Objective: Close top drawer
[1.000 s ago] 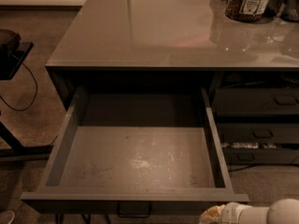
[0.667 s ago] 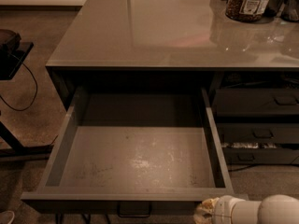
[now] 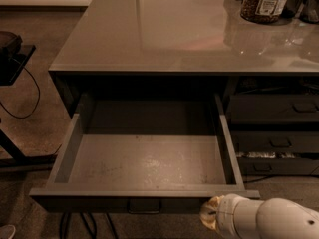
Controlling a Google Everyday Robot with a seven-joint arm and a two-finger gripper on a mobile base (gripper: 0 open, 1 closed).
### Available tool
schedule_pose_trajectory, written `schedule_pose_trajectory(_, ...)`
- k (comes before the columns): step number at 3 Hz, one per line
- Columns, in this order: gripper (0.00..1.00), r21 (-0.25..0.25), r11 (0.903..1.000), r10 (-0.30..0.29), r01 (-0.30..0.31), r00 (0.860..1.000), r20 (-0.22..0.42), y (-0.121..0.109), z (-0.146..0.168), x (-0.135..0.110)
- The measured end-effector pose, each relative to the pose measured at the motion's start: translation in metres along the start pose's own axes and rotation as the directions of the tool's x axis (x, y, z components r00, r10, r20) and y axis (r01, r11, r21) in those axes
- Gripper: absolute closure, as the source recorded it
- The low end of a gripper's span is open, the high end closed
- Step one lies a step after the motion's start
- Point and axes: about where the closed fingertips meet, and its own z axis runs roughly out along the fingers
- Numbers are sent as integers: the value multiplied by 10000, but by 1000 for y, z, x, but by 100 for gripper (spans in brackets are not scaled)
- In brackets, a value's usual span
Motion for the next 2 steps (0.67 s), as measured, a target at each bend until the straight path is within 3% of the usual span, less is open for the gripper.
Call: schedule_pose_trajectory(2,100,1265,9910,-447,435,9990,66,-72,21,-22)
